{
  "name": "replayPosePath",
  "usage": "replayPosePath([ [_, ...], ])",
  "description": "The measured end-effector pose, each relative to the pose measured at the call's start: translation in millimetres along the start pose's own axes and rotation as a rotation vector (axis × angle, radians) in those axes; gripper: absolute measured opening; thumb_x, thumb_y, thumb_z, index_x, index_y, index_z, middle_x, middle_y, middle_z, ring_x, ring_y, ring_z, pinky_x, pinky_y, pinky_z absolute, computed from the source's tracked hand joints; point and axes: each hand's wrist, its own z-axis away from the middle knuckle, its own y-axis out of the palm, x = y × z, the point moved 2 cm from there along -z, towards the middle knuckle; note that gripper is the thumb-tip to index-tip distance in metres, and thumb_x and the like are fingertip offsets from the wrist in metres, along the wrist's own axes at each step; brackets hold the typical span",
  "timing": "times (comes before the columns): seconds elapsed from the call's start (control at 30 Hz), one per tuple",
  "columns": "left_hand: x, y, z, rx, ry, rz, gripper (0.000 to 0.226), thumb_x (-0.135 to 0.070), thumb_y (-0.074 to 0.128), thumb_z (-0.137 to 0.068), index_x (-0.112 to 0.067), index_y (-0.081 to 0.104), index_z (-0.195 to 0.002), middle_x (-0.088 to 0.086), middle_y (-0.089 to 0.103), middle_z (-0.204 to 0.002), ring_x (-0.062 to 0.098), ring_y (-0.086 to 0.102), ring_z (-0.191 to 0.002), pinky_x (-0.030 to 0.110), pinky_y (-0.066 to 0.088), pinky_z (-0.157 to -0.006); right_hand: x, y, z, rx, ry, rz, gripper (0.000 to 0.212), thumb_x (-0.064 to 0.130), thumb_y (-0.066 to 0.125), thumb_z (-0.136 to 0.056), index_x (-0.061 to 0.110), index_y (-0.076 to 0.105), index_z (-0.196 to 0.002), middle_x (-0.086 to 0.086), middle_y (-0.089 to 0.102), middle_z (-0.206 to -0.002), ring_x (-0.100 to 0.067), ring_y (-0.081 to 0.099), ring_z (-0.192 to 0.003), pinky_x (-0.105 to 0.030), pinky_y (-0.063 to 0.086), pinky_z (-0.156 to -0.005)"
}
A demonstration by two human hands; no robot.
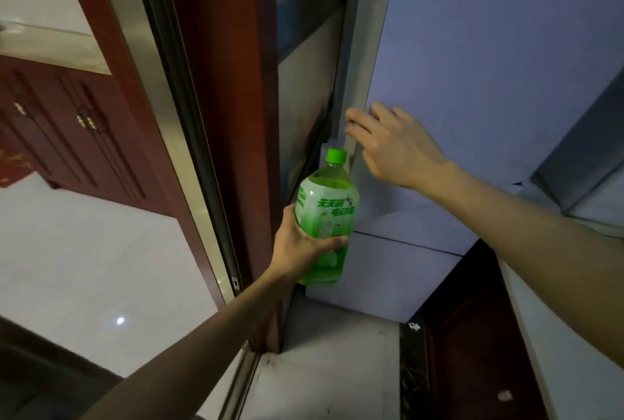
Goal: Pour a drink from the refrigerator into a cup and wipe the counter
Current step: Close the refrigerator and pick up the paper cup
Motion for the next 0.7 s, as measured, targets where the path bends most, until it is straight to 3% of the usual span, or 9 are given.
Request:
replayPosePath([
  [0.1, 7, 3, -10, 0.017, 0.009, -0.033, 0.100, -0.047, 0.092, -0.037, -0.026, 0.045, -0.123, -0.007, 0.065, -0.110, 0.013, 0.065, -0.102, 0.043, 0.058, -0.089, -9, 13, -27, 0.070, 0.015, -0.028, 0.044, 0.013, 0.055, -0.079, 0.005, 0.061, -0.122, -0.011, 0.053, -0.136, -0.033, 0.053, -0.104, -0.040, 0.046, -0.075],
  [0.3, 8, 13, -35, 0.028, -0.021, -0.011, 0.093, -0.037, 0.095, -0.043, -0.026, 0.045, -0.121, -0.005, 0.065, -0.111, 0.013, 0.066, -0.102, 0.043, 0.058, -0.089, -25, 48, -49, 0.113, 0.035, -0.152, 0.055, 0.010, 0.055, -0.077, 0.008, 0.054, -0.132, -0.007, 0.041, -0.149, -0.034, 0.047, -0.114, -0.044, 0.045, -0.085],
  [0.43, 3, 26, -53, 0.013, -0.018, -0.051, 0.093, -0.039, 0.096, -0.043, -0.026, 0.046, -0.120, -0.006, 0.065, -0.110, 0.013, 0.065, -0.102, 0.044, 0.057, -0.091, -38, 83, -47, 0.175, -0.051, -0.134, 0.044, 0.013, 0.061, -0.074, 0.012, 0.064, -0.119, -0.005, 0.041, -0.149, -0.031, 0.048, -0.117, -0.043, 0.048, -0.083],
  [0.53, -6, 37, -64, -0.011, -0.026, -0.084, 0.099, -0.053, 0.088, -0.033, -0.029, 0.045, -0.119, -0.008, 0.065, -0.109, 0.014, 0.065, -0.102, 0.044, 0.057, -0.091, -63, 104, -33, 0.224, -0.002, -0.151, 0.040, 0.012, 0.058, -0.075, 0.010, 0.065, -0.115, -0.008, 0.046, -0.143, -0.031, 0.046, -0.121, -0.042, 0.043, -0.086],
  [0.7, -32, 60, -91, -0.067, -0.014, -0.113, 0.106, -0.054, 0.090, -0.029, -0.024, 0.047, -0.122, -0.006, 0.066, -0.111, 0.015, 0.065, -0.103, 0.044, 0.056, -0.091, -112, 138, -2, 0.265, 0.074, -0.190, 0.042, 0.009, 0.058, -0.076, 0.009, 0.064, -0.117, -0.012, 0.053, -0.122, -0.032, 0.047, -0.113, -0.040, 0.039, -0.083],
])
